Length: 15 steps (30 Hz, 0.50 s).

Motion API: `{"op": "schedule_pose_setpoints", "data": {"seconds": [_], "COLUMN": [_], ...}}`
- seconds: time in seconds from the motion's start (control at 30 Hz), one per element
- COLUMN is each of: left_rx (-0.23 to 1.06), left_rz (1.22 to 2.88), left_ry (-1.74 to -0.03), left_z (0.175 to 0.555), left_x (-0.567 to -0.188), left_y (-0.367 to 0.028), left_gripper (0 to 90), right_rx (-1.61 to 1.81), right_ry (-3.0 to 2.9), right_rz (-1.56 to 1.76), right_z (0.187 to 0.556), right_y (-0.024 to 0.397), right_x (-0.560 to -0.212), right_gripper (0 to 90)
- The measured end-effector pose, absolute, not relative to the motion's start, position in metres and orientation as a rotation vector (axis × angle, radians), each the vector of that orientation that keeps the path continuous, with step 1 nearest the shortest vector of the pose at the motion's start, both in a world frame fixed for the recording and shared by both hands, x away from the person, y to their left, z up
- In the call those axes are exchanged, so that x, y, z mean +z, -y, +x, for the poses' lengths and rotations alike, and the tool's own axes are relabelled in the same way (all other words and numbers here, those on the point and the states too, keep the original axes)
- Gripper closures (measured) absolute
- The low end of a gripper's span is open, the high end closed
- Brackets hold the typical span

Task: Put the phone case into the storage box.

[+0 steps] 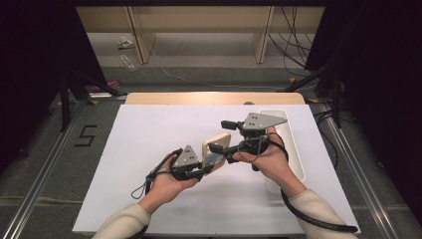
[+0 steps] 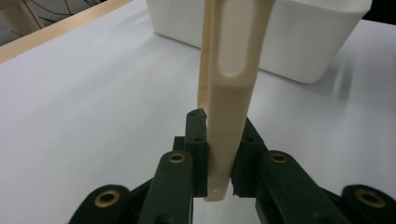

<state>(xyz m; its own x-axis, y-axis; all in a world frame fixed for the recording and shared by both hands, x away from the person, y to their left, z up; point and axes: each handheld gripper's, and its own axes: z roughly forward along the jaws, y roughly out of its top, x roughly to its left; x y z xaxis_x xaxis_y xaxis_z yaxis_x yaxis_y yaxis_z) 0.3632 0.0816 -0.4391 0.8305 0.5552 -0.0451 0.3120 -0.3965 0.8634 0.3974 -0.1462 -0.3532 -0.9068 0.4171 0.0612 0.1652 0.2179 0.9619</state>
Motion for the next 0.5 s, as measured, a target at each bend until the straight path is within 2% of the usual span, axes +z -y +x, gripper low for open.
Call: {"op": "schedule_pose_setpoints", "data": {"seconds": [0.33,0.5], "left_rx": [0.333,0.346], "left_rz": [1.98,1.968], "left_ry": [-0.741,-0.774], "left_z": [0.3641,0.3642], "left_x": [-0.4375,-0.4366], "left_y": [-0.0854,-0.0868], "left_gripper": [79.2,79.2], "right_rx": [1.717,1.721], "right_ry": [-2.244,-2.211], "right_rz": [0.612,0.667], "right_z": [0.3988,0.4008], "right_y": [0.1444,0.1453], "right_x": [-0.3589,-0.3625], "right_gripper": [0.2,0.1]}}
